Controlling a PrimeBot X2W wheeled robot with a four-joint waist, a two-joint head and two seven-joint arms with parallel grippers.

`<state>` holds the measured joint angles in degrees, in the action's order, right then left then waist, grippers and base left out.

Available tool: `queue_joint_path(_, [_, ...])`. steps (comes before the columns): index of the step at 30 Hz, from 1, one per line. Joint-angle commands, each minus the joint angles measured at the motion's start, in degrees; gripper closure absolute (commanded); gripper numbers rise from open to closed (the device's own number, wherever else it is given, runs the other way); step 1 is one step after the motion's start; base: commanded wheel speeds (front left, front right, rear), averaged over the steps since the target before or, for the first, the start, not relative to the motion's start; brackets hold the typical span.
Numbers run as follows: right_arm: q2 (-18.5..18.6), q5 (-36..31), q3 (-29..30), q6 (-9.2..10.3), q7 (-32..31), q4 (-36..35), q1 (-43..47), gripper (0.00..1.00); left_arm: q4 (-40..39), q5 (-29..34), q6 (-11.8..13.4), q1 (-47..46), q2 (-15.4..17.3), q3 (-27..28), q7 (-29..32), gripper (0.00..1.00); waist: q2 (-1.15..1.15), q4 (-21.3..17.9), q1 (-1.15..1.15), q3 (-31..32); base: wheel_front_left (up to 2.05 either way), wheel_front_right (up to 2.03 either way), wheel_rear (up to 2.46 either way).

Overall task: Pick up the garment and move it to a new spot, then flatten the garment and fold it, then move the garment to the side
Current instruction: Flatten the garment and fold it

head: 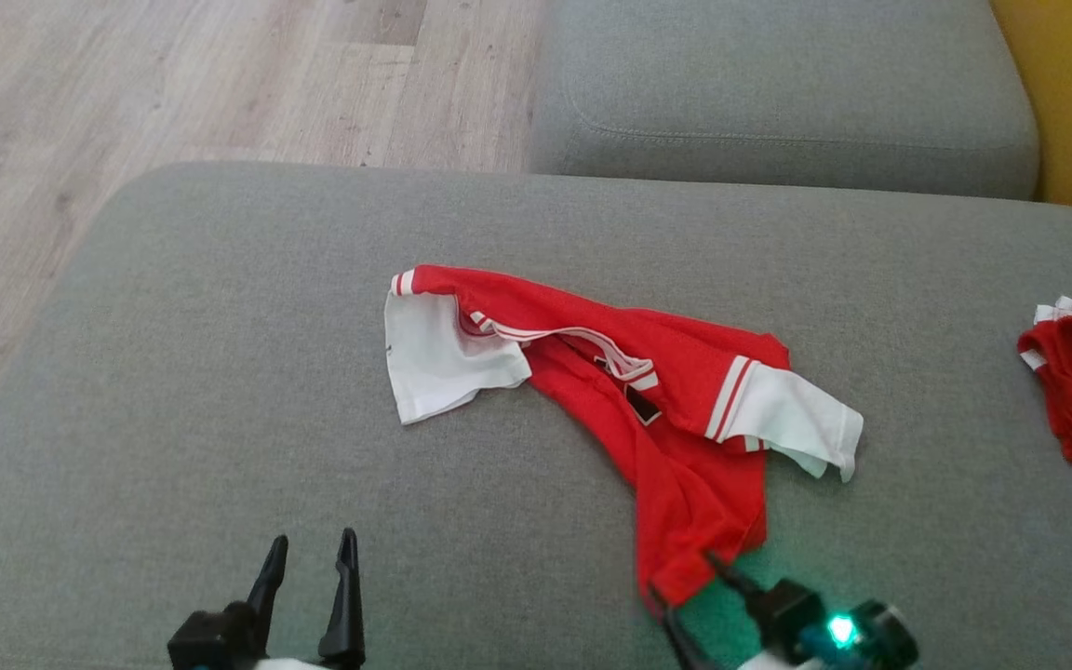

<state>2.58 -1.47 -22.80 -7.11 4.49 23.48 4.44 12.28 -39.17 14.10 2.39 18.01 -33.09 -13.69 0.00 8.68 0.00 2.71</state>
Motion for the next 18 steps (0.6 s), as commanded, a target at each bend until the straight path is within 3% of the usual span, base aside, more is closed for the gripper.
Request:
queue_joint_path(1, [0.3,0.5,0.0,-0.37,0.2,-3.2,-0.9,0.0,-1.3,0.2,-0.1,-2.3,0.4,2.0,-0.5,0.0,0.0,0.0,0.0,0.0,0.0,0.0,0.0])
queue_joint_path(10, [0.3,-0.9,13.6,-0.37,-2.0,-9.6,-3.6,0.0,-1.1,0.3,-0.4,-3.0,-0.1,1.9,-0.7,0.0,0.0,1.9,0.0,-1.0,0.0,0.0,0.0])
queue_joint_path(18, [0.5,-7.2,20.7,-0.37,-5.7,-0.4,-11.6,0.0,-0.9,0.5,-0.7,-4.4,-0.6,1.8,-0.8,0.0,0.0,6.1,0.0,-3.5,0.0,0.0,0.0])
